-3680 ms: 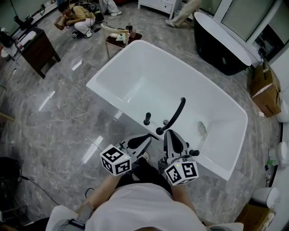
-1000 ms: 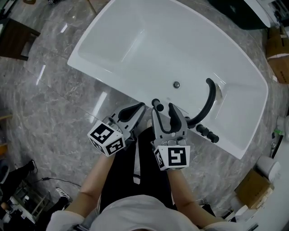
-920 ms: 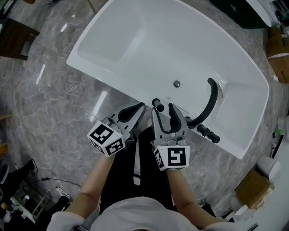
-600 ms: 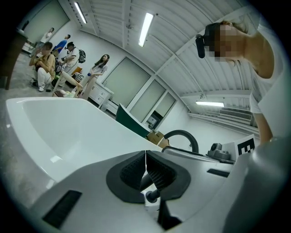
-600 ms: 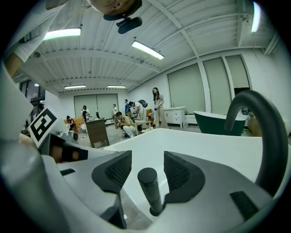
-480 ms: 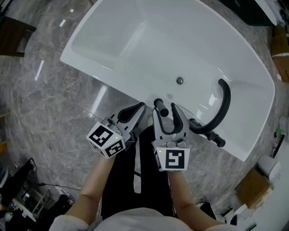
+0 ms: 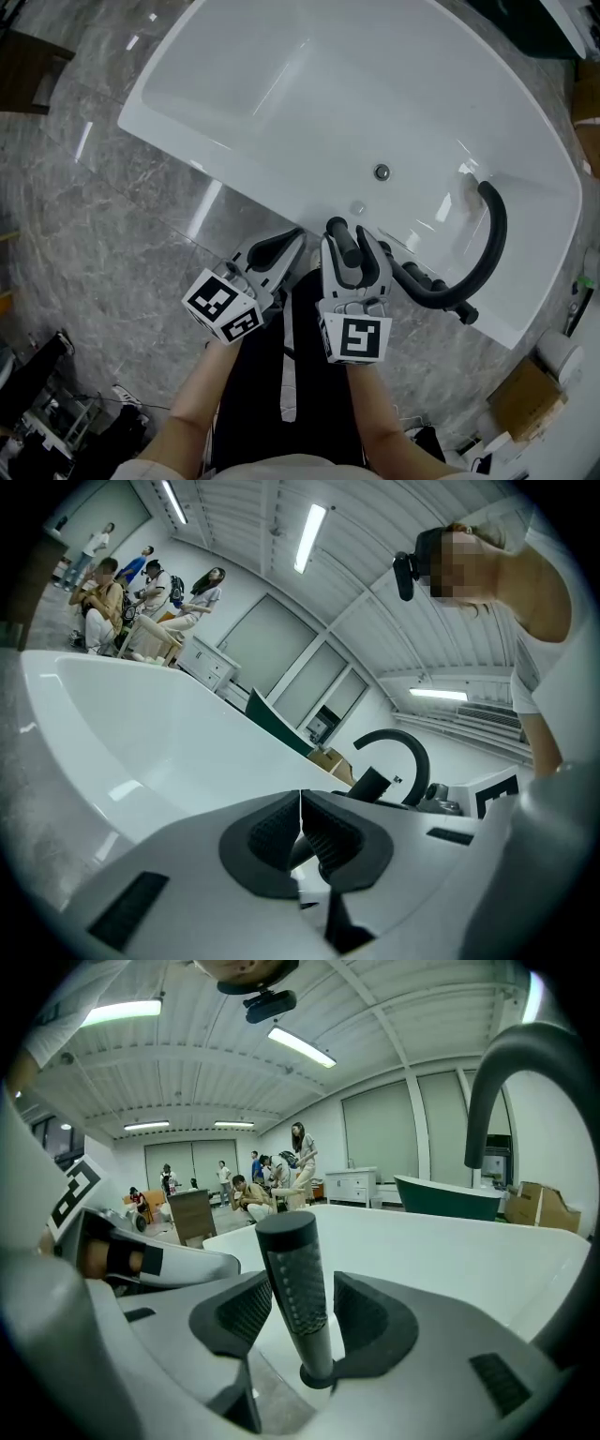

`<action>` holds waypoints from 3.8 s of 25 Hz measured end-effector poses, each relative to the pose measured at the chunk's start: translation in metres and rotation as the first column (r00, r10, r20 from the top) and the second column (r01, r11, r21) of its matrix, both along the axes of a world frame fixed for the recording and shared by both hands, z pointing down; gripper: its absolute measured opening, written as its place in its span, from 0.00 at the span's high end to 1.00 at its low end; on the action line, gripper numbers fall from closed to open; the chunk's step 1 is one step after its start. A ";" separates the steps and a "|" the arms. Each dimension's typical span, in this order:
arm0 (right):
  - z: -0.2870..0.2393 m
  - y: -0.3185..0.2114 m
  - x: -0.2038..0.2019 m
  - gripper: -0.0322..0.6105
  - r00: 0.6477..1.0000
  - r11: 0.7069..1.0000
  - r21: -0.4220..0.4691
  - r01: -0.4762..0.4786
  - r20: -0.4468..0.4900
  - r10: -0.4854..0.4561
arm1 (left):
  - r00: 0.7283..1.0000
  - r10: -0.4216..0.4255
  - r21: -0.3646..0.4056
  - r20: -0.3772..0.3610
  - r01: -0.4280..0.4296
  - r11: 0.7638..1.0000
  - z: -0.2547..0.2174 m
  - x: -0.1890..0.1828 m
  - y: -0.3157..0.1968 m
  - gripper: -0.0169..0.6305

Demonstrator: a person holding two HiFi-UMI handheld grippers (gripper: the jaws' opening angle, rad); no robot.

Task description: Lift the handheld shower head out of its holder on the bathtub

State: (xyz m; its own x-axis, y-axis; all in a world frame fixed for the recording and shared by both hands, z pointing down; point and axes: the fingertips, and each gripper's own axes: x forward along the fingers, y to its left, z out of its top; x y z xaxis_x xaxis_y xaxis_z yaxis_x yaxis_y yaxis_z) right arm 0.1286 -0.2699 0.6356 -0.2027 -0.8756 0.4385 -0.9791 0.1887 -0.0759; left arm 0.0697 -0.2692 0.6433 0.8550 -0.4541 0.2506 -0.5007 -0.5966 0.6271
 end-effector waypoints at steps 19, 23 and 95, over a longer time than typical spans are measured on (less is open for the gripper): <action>0.024 -0.006 0.002 0.74 0.993 0.999 -0.051 0.000 -0.121 -0.006 | 1.000 0.006 -0.027 -0.009 -0.007 1.000 0.008 0.000 0.008 0.95; 0.024 -0.003 0.003 0.74 0.993 0.998 -0.057 -0.003 -0.115 -0.004 | 1.000 0.009 -0.016 -0.008 -0.010 1.000 0.003 -0.001 0.008 0.95; -0.320 0.009 -0.161 0.75 0.878 0.826 0.298 0.478 -0.158 -0.451 | 0.954 -0.290 0.288 -0.075 0.299 0.910 -0.273 -0.154 0.032 0.95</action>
